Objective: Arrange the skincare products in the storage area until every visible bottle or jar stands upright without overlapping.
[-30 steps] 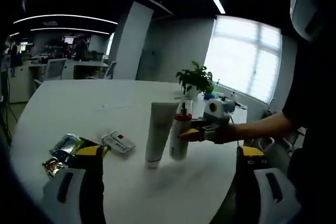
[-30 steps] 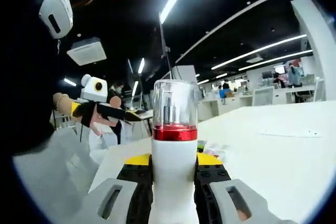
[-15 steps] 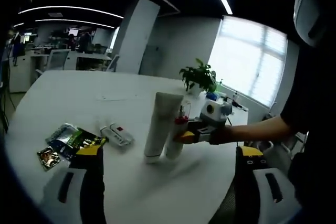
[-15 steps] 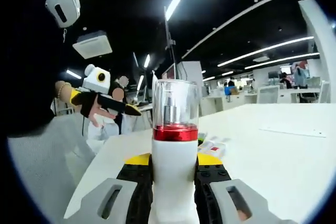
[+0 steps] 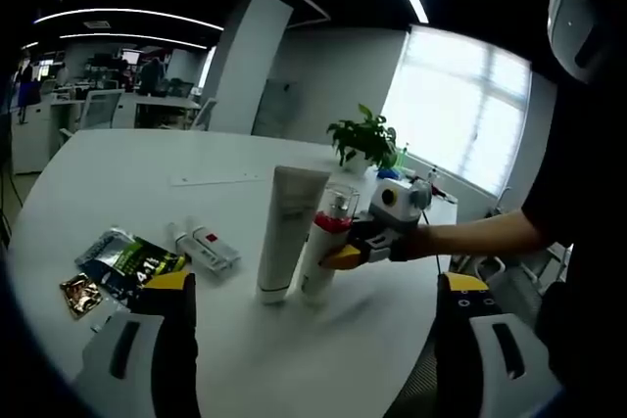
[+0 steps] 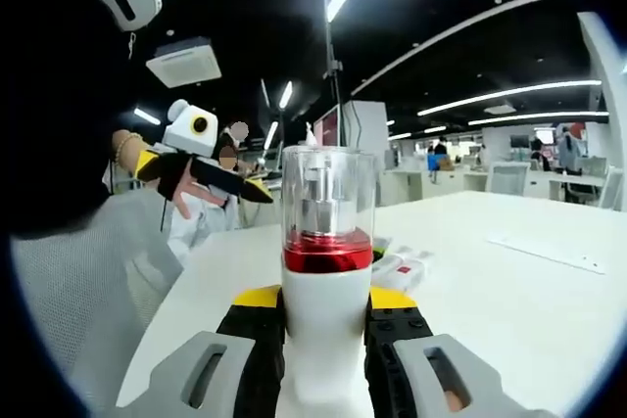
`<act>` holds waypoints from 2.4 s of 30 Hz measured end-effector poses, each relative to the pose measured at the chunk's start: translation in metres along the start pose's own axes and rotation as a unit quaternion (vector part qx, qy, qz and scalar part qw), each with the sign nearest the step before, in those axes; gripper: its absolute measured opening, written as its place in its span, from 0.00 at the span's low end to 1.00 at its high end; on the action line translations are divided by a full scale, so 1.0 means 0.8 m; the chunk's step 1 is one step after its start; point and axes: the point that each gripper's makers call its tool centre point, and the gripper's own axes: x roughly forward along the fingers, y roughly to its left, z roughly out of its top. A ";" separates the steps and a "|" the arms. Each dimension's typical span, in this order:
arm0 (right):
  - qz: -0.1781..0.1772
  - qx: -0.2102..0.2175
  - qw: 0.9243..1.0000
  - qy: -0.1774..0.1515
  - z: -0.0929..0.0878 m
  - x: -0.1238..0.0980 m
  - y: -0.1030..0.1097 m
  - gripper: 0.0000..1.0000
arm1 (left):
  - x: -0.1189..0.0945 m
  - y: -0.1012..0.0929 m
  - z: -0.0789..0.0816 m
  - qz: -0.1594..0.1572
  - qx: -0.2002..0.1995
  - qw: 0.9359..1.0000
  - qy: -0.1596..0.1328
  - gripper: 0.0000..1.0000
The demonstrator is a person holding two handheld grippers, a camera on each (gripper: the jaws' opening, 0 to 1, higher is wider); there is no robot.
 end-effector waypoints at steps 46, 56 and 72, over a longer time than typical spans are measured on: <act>0.009 -0.014 0.993 0.117 -0.051 0.015 -0.020 0.19 | -0.013 0.012 -0.003 0.011 0.001 1.000 -0.001 0.92; -0.035 0.058 0.994 0.089 -0.039 0.007 -0.023 0.24 | -0.015 0.007 0.000 0.010 0.006 1.000 0.002 0.92; -0.129 0.124 0.978 0.111 -0.035 -0.044 0.007 0.60 | -0.048 0.003 -0.008 0.034 0.013 0.999 0.031 0.87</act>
